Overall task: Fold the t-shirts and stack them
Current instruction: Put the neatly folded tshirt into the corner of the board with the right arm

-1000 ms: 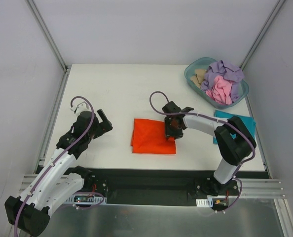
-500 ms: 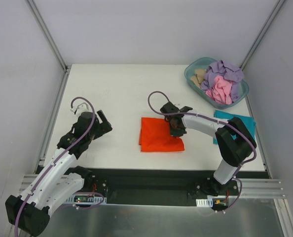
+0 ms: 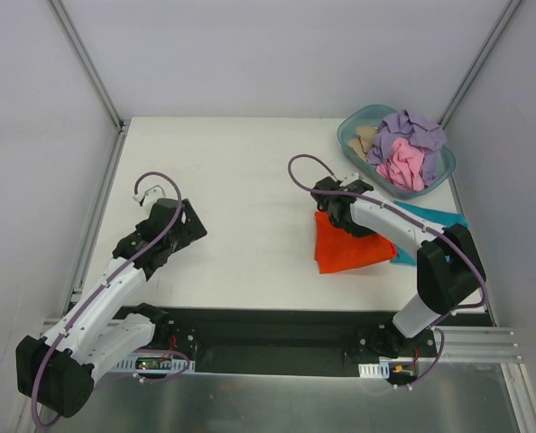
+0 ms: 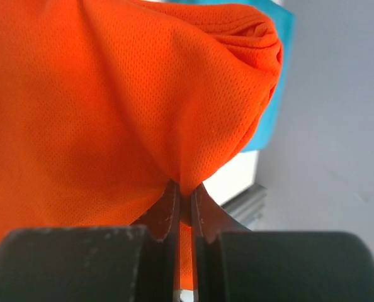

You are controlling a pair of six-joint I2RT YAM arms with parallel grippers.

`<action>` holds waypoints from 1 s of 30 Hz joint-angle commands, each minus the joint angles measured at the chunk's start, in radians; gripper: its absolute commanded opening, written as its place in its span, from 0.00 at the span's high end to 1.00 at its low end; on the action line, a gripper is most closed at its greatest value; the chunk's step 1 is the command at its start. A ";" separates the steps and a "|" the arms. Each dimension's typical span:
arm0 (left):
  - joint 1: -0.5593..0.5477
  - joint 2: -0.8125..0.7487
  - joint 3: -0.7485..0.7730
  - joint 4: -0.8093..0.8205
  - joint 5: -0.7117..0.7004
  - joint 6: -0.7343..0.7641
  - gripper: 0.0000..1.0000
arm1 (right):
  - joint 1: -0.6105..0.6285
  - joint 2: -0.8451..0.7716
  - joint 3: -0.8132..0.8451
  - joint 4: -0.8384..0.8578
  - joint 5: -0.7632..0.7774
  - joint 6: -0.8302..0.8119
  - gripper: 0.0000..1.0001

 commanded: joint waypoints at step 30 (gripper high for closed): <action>0.006 0.035 0.134 -0.002 -0.052 0.014 0.01 | -0.322 -0.282 0.187 -0.002 0.085 -0.396 0.99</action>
